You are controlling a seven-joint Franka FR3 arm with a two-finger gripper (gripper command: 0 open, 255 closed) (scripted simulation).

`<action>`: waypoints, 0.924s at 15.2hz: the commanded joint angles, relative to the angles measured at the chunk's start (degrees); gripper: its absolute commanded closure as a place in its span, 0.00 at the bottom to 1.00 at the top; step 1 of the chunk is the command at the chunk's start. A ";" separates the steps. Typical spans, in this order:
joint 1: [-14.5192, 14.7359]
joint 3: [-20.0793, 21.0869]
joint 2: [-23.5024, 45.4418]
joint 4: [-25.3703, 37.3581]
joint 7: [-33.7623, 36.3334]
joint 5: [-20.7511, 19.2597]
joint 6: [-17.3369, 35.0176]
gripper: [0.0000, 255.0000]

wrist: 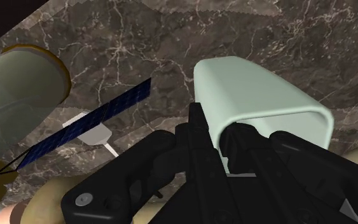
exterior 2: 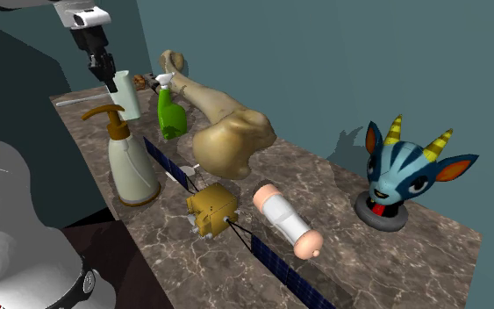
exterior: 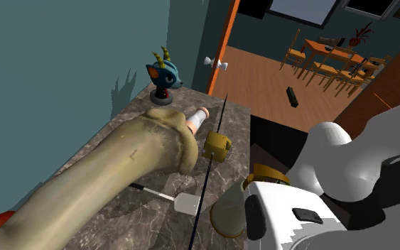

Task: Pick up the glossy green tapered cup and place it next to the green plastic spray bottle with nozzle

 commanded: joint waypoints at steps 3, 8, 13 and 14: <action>-0.33 1.40 0.86 -2.51 0.38 0.02 3.39 1.00; -1.01 3.39 2.28 -5.24 1.06 -0.21 7.47 1.00; -2.11 5.75 4.20 -7.70 2.06 -0.88 11.69 1.00; -2.39 6.28 4.65 -8.16 2.31 -1.08 12.55 1.00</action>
